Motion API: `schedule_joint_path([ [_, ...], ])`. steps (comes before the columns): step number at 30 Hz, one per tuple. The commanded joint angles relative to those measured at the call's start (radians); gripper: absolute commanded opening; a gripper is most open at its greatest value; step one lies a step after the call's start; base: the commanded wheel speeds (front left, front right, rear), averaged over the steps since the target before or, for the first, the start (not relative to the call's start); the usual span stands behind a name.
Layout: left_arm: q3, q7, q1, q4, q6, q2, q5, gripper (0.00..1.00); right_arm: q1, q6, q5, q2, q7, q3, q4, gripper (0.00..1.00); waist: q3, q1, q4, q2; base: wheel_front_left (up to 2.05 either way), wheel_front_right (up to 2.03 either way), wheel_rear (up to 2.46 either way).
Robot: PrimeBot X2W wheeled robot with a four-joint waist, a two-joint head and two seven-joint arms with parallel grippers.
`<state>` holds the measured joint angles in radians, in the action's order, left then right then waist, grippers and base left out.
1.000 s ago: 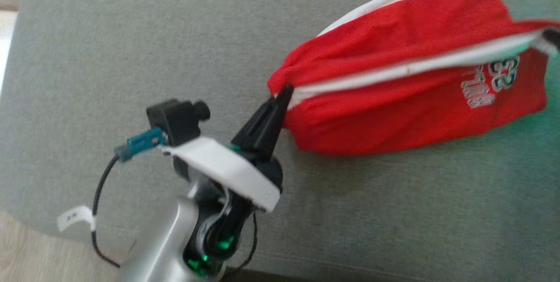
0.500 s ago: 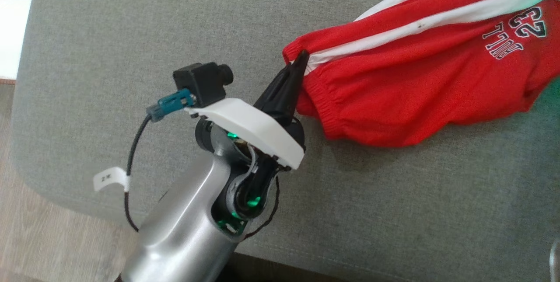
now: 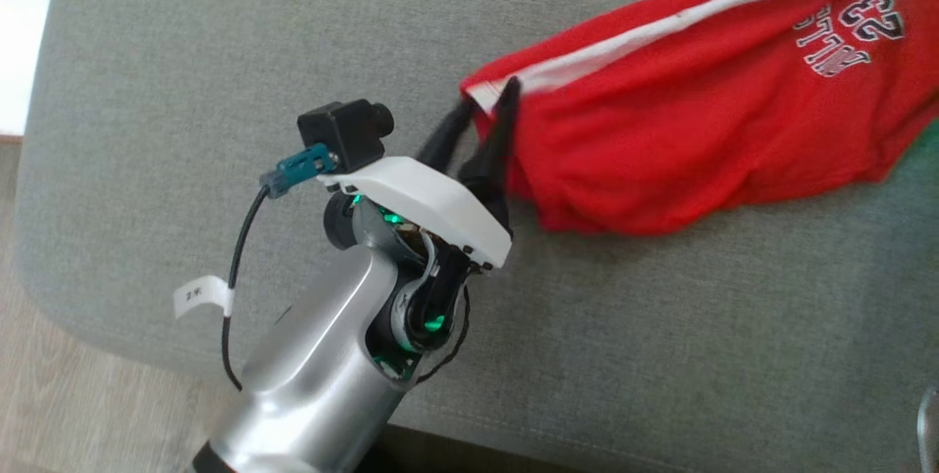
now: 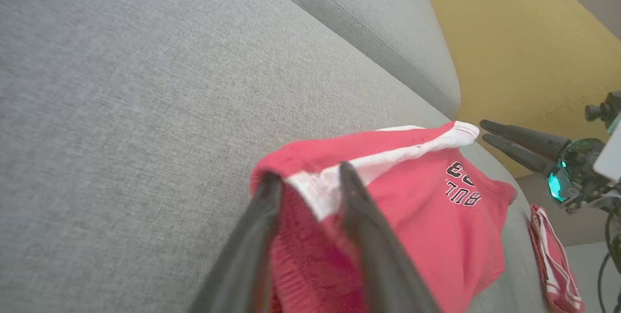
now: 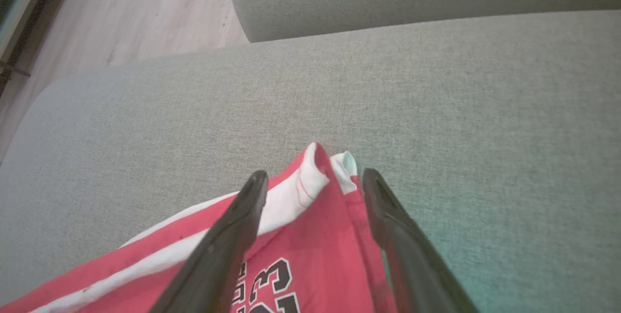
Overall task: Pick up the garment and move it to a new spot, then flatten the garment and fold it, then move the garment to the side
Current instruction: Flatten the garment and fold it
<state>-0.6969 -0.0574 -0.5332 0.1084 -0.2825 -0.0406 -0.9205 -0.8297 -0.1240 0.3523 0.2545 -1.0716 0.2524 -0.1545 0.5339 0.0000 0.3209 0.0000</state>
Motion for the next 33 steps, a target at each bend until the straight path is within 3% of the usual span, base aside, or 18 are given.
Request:
schedule_joint_path([
  [1,0.028,-0.015,-0.018,-0.022,-0.01,-0.012,0.008,1.0,-0.01,-0.007,0.014,-0.003,0.008,-0.03,0.039,1.0,-0.005,0.0,-0.007,0.0,0.0,0.0,0.0],
  [6,0.031,-0.067,0.012,-0.027,-0.051,-0.049,0.064,1.0,0.033,-0.007,0.056,-0.004,0.063,-0.034,0.091,1.0,-0.036,0.0,-0.037,0.0,0.0,0.0,0.0],
  [8,0.027,-0.096,0.034,-0.052,-0.078,-0.077,0.103,1.0,0.073,-0.007,0.051,0.025,0.059,-0.067,0.125,1.0,-0.048,0.0,-0.052,0.0,0.0,0.0,0.0],
  [12,0.0,-0.163,0.083,-0.108,-0.144,-0.145,0.235,1.0,0.169,-0.007,0.068,0.067,0.014,-0.112,0.176,1.0,-0.073,0.0,-0.071,0.0,0.0,0.0,0.0],
  [17,-0.024,-0.201,0.142,-0.161,-0.198,-0.171,0.399,1.0,0.215,-0.007,0.056,0.077,-0.025,-0.121,0.195,1.0,-0.068,0.0,-0.063,0.0,0.0,0.0,0.0],
  [22,-0.003,-0.204,0.179,-0.205,-0.181,-0.124,0.497,1.0,0.181,-0.007,-0.009,0.073,-0.033,-0.113,0.151,1.0,-0.033,0.0,-0.026,0.0,0.0,0.0,0.0],
  [30,0.073,-0.204,0.235,-0.217,-0.098,-0.052,0.581,1.0,0.162,-0.007,-0.101,0.05,-0.016,-0.104,0.003,1.0,-0.019,0.0,0.029,0.0,0.0,0.0,0.0],
  [31,0.084,-0.204,0.244,-0.217,-0.087,-0.047,0.59,1.0,0.164,-0.007,-0.097,0.044,-0.015,-0.105,-0.007,0.76,-0.022,0.0,0.029,0.0,0.0,0.0,0.0],
  [32,0.097,-0.204,0.255,-0.216,-0.079,-0.044,0.598,1.0,0.167,-0.007,-0.092,0.039,-0.012,-0.106,-0.013,0.0,-0.026,0.0,0.028,0.0,0.0,0.0,0.0],
  [33,0.11,-0.204,0.265,-0.213,-0.07,-0.041,0.605,1.0,0.17,-0.007,-0.088,0.036,-0.009,-0.108,-0.016,0.0,-0.03,0.0,0.025,0.0,0.0,0.0,0.0],
])
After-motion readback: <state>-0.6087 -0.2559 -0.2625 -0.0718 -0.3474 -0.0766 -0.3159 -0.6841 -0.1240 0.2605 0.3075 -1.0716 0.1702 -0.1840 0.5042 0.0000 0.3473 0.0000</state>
